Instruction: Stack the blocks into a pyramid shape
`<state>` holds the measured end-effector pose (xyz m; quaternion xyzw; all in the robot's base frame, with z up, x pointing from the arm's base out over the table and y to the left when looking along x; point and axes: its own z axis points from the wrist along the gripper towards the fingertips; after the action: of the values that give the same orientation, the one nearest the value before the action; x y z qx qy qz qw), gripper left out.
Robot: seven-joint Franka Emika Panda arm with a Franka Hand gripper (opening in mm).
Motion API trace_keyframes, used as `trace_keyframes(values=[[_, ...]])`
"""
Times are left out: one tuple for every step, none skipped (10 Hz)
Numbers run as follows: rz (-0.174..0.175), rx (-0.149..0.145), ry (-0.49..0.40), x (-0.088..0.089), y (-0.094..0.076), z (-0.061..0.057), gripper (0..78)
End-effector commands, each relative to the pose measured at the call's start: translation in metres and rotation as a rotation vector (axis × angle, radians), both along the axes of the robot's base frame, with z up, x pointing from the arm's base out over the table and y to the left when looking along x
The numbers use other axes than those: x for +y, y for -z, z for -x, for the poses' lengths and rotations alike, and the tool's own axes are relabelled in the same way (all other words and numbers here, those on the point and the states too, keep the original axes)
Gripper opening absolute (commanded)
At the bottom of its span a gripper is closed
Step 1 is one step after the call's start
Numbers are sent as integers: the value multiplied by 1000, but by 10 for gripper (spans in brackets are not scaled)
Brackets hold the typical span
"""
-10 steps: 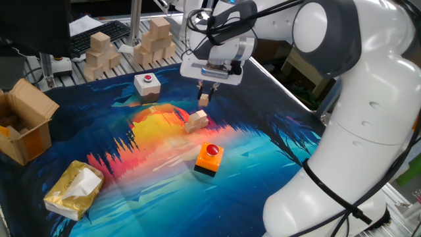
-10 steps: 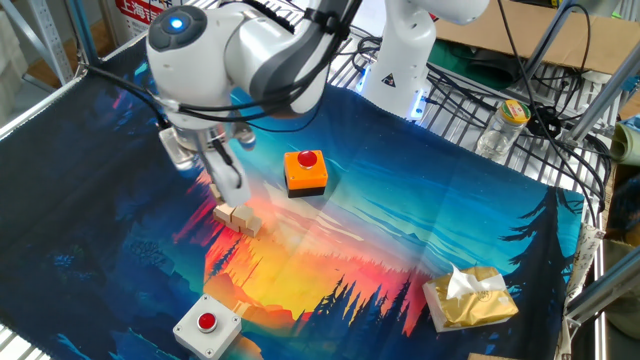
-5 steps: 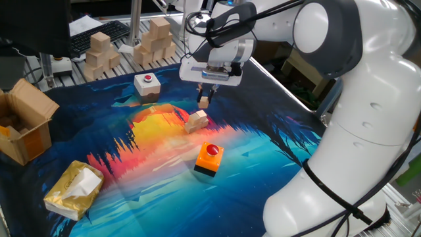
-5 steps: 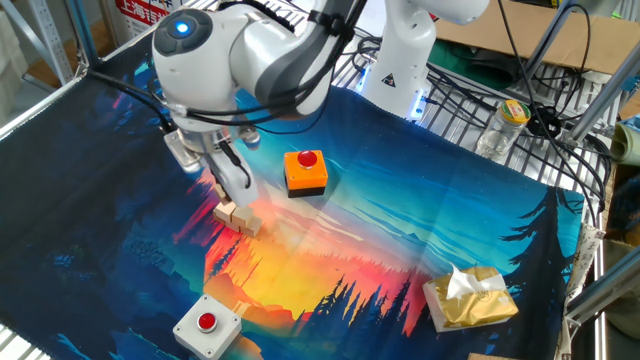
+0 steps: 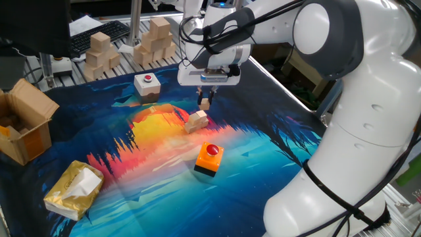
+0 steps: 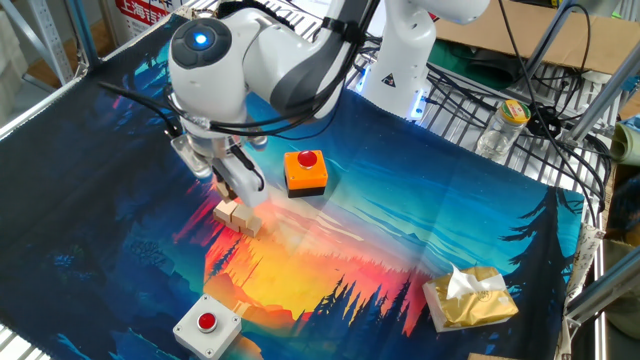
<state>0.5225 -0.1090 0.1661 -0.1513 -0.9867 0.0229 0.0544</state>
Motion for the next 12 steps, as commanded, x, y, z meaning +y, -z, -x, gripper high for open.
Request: trace_keyframes(values=[[-9,8,-79,1,3,7,17],[-4,9,-101,1,4,7,17],[-4,9,-105,1,4,7,17],[-9,12,-125,1,5,6,17],[-9,12,-125,1,5,6,17],[-14,15,-144,3,10,6,17],[-16,15,-146,4,11,5,17],[-18,15,-148,4,12,6,17],[-20,17,-149,6,13,6,17],[-21,17,-152,7,13,7,17],[-20,17,-157,8,14,7,17],[-17,16,-171,10,18,6,17]])
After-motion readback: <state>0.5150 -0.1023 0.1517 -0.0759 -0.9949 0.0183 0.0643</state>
